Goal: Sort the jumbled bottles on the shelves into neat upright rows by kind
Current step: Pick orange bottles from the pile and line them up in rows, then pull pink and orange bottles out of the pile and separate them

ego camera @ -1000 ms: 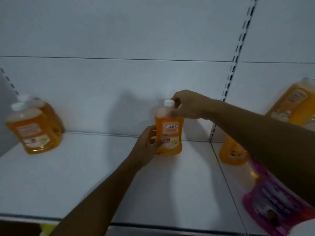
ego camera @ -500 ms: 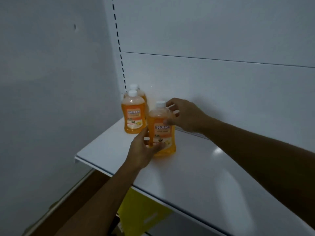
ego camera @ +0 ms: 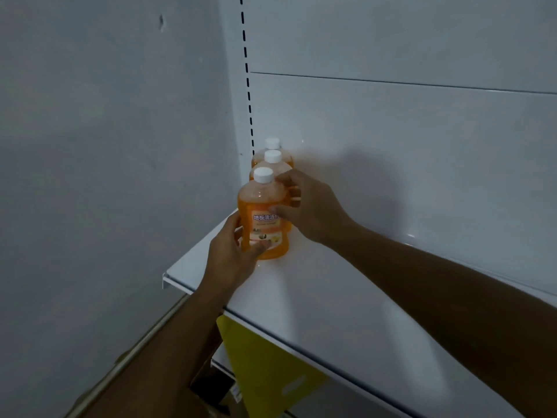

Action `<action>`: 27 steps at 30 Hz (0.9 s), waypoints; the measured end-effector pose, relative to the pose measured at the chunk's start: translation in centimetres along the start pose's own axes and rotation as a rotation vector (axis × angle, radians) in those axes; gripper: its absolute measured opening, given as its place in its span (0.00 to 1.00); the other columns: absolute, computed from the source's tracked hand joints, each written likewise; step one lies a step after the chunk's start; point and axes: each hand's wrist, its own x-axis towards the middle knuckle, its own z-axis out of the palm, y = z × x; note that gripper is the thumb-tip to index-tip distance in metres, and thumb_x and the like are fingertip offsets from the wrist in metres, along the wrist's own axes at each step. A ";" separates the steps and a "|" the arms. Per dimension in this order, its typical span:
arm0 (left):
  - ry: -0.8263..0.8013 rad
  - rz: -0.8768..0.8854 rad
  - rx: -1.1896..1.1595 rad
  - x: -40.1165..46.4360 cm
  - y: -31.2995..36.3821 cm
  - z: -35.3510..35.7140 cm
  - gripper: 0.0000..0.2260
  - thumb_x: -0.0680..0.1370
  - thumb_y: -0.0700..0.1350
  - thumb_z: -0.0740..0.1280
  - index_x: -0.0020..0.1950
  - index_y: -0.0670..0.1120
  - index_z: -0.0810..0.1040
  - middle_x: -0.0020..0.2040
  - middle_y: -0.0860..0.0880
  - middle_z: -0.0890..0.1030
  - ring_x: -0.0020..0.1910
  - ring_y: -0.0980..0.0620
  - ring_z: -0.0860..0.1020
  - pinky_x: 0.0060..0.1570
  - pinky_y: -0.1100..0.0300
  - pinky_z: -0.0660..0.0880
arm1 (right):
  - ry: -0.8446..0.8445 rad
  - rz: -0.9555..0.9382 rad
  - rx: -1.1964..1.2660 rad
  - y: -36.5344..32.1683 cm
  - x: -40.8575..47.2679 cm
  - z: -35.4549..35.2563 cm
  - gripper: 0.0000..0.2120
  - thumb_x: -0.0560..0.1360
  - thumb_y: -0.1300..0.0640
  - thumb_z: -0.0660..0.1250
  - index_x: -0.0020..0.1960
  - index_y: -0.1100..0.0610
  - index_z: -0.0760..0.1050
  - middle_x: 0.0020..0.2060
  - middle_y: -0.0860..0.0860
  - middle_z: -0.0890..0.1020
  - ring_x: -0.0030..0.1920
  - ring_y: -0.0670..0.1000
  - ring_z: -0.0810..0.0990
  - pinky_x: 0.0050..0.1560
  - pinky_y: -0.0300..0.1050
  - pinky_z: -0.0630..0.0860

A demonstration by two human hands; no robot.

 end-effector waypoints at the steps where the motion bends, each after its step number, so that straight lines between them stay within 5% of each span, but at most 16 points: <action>1: -0.002 -0.002 0.014 0.1 -0.1 0.0 0.27 0.73 0.48 0.74 0.70 0.54 0.68 0.61 0.58 0.76 0.58 0.57 0.75 0.55 0.60 0.74 | -0.009 -0.003 0.003 0.1 0.0 0.1 0.24 0.71 0.57 0.74 0.65 0.56 0.71 0.59 0.53 0.79 0.57 0.52 0.78 0.58 0.50 0.78; 5: 0.088 -0.004 0.096 -0.2 -0.5 -0.1 0.30 0.71 0.53 0.75 0.69 0.51 0.67 0.60 0.57 0.75 0.57 0.57 0.74 0.55 0.56 0.74 | -0.047 -0.005 0.008 0.0 -1.1 -0.1 0.27 0.74 0.57 0.72 0.70 0.55 0.66 0.63 0.53 0.76 0.61 0.52 0.76 0.61 0.45 0.74; 10: 0.277 0.034 0.271 -3.6 -0.5 0.2 0.16 0.70 0.54 0.75 0.45 0.50 0.70 0.38 0.53 0.75 0.38 0.51 0.76 0.36 0.53 0.74 | -0.037 0.059 -0.123 1.0 -4.3 -2.5 0.30 0.76 0.50 0.69 0.74 0.55 0.62 0.67 0.52 0.73 0.65 0.51 0.72 0.59 0.39 0.66; 13: 0.124 0.147 0.326 -6.3 0.7 2.3 0.10 0.73 0.53 0.72 0.42 0.52 0.72 0.37 0.54 0.78 0.37 0.53 0.77 0.38 0.54 0.76 | -0.027 0.136 -0.205 1.6 -7.1 -4.9 0.31 0.77 0.45 0.66 0.75 0.55 0.61 0.71 0.52 0.69 0.69 0.53 0.69 0.67 0.47 0.68; 20: -0.275 0.321 0.289 -13.0 6.9 11.8 0.13 0.75 0.50 0.72 0.55 0.47 0.77 0.47 0.53 0.80 0.46 0.57 0.78 0.43 0.71 0.70 | 0.052 0.263 -0.343 2.8 -18.1 -13.9 0.30 0.78 0.43 0.63 0.74 0.55 0.61 0.72 0.52 0.67 0.71 0.53 0.66 0.69 0.50 0.65; 27: -0.589 0.456 0.238 -20.2 13.9 22.0 0.16 0.76 0.50 0.69 0.61 0.45 0.75 0.54 0.51 0.79 0.52 0.55 0.78 0.49 0.66 0.71 | 0.182 0.427 -0.458 3.9 -28.9 -21.6 0.28 0.78 0.45 0.64 0.73 0.55 0.63 0.71 0.53 0.68 0.70 0.54 0.68 0.65 0.50 0.68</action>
